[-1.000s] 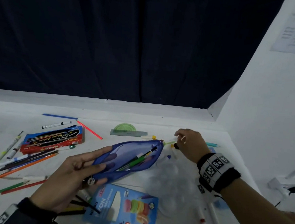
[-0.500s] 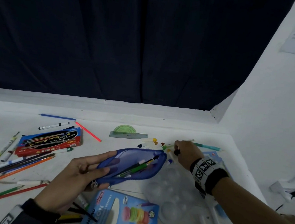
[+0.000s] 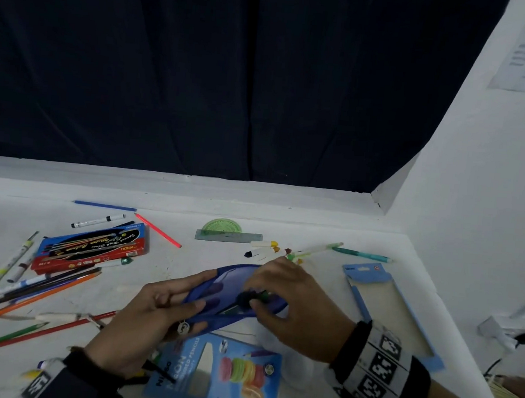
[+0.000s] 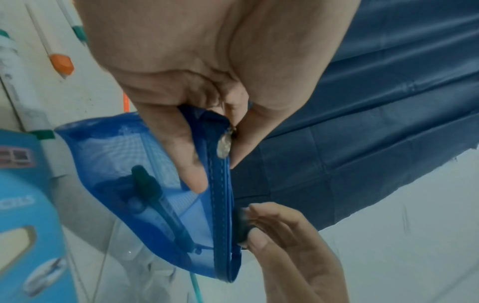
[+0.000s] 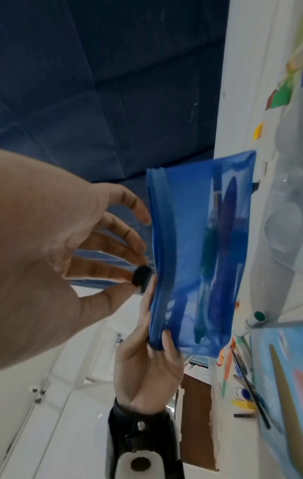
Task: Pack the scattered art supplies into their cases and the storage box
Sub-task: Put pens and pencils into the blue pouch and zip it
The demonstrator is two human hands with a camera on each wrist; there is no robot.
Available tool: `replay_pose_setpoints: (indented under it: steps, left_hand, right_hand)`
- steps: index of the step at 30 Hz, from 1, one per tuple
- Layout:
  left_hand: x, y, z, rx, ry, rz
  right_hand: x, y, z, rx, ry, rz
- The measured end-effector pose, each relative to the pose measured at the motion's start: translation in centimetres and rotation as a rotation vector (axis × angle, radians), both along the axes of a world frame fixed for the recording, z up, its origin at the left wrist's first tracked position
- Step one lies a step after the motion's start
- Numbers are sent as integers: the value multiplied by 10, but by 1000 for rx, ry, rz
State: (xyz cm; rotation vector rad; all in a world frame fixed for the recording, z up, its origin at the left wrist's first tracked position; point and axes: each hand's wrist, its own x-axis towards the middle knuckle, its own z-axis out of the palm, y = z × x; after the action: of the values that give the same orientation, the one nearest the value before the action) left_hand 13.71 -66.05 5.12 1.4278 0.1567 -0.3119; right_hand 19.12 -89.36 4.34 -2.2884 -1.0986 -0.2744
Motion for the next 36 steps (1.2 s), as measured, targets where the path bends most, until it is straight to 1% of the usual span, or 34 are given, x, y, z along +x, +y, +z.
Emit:
replay_pose_setpoints:
  steps: [3,6,8,9,10,13,15,17,20,23,24,25,27,28,30,33,34,36]
  left_hand:
    - [4,-2,0,-37,6,26]
    - [9,-3,2,-46,-13,42]
    - [13,-3,3,-53,-19,48]
    - [15,-3,3,-55,-21,50]
    - [16,-2,3,-56,-22,51]
    - [19,-1,3,-57,-22,47]
    - [22,-1,2,-60,-17,47]
    - [24,0,1,-51,-13,36]
    - [25,-1,0,-18,-17,16]
    - [25,-2,0,-5,-15,4]
    - [25,-3,0,0,-16,-1]
    - [25,-3,0,5,-17,-7]
    - [24,-3,1,13,-19,-17]
    - [23,-3,1,15,-19,-16]
    - [23,-4,0,11,-11,-8]
    - [23,-6,-2,-12,10,-1]
    - [23,-6,-3,-24,19,-2]
    - [23,-9,-4,-49,31,-14]
  right_hand:
    - [13,-2,4,70,-5,-38]
    - [37,-15,13,209,-17,-181]
    - [62,-29,10,234,-42,-302]
    - [77,-38,5,182,-43,-360]
    - [92,-46,-1,86,-26,-417]
    - [129,-65,-21,-320,109,-558]
    - [143,-69,-32,-552,211,-586]
    - [150,-67,-43,-725,263,-564]
    - [152,-59,-54,-888,225,-535]
    - [149,-50,-54,-963,74,-536]
    - [148,-48,-54,-962,31,-533]
    - [146,-47,-52,-931,6,-534]
    - [142,-45,-46,-780,-22,-547]
    - [139,-43,-41,-665,-27,-556]
    - [129,-39,-27,-374,-2,-544]
    - [99,-26,1,54,78,-373]
    - [85,-20,10,154,116,-300]
    - [55,-12,27,266,193,-154]
